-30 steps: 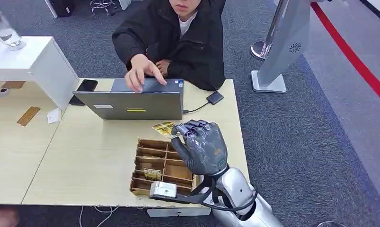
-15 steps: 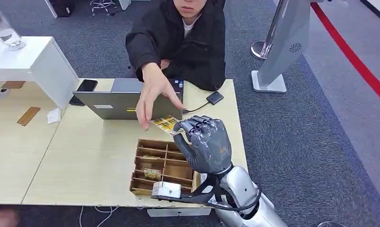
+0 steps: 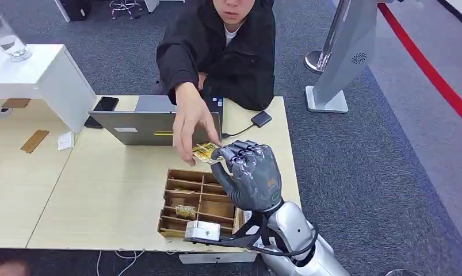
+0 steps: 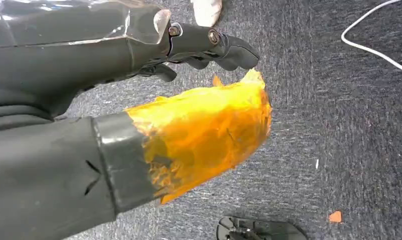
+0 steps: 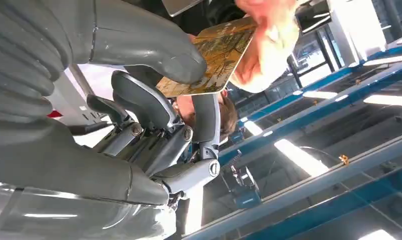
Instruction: Pass the card to the sensor for recognition and then transmit it.
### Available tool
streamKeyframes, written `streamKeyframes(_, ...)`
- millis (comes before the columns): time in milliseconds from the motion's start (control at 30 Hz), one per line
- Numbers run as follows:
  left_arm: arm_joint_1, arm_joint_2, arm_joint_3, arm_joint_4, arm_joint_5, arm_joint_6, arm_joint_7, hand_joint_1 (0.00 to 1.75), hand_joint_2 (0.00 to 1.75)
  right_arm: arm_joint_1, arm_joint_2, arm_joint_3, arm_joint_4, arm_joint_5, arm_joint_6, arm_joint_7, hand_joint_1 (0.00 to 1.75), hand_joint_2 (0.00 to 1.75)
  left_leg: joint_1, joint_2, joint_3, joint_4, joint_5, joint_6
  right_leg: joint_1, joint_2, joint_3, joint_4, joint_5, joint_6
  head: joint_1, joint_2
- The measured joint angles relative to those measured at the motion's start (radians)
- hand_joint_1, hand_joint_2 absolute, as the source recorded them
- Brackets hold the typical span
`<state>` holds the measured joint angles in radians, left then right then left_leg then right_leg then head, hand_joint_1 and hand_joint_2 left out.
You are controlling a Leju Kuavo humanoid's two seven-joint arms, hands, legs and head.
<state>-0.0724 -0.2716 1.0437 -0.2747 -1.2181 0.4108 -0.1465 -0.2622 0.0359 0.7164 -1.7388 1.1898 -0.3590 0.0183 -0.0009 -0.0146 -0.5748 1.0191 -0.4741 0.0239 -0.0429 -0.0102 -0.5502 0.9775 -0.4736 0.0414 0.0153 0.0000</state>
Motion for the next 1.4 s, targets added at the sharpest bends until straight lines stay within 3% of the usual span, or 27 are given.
streamKeyframes(1400,0.0,0.003,0.0,0.0,0.0,0.0,0.0,0.0,0.0,0.0,-0.001,0.0,0.0,0.0,0.0,0.0,1.75,1.75,0.0,0.0,0.0,0.0,0.0,0.0,0.0,0.0,0.0,0.0,0.0,0.0,0.0,0.0)
